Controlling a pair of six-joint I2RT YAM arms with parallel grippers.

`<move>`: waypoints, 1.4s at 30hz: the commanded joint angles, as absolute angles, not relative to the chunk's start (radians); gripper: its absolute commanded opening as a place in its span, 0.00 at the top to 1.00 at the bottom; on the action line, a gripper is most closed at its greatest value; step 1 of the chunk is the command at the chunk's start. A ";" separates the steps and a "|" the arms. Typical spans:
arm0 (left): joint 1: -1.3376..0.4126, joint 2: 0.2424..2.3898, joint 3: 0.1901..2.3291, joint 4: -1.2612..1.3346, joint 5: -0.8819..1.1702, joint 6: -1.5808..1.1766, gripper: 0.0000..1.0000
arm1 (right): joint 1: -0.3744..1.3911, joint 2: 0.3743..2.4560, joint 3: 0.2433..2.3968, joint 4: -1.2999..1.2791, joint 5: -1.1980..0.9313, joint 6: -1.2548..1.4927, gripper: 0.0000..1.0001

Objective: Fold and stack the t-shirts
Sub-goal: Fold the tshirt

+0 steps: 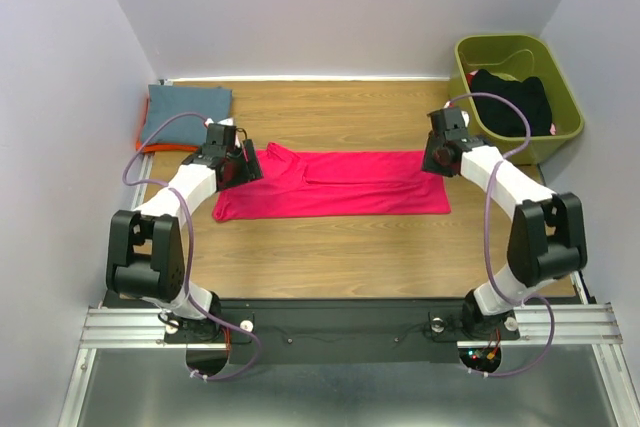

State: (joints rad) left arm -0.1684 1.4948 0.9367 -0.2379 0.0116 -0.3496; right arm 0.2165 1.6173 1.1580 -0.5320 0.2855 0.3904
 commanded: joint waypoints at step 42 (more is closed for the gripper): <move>-0.249 2.200 1.658 -0.405 -0.018 -0.364 0.23 | -0.156 1.235 0.629 -0.511 -0.206 0.574 0.67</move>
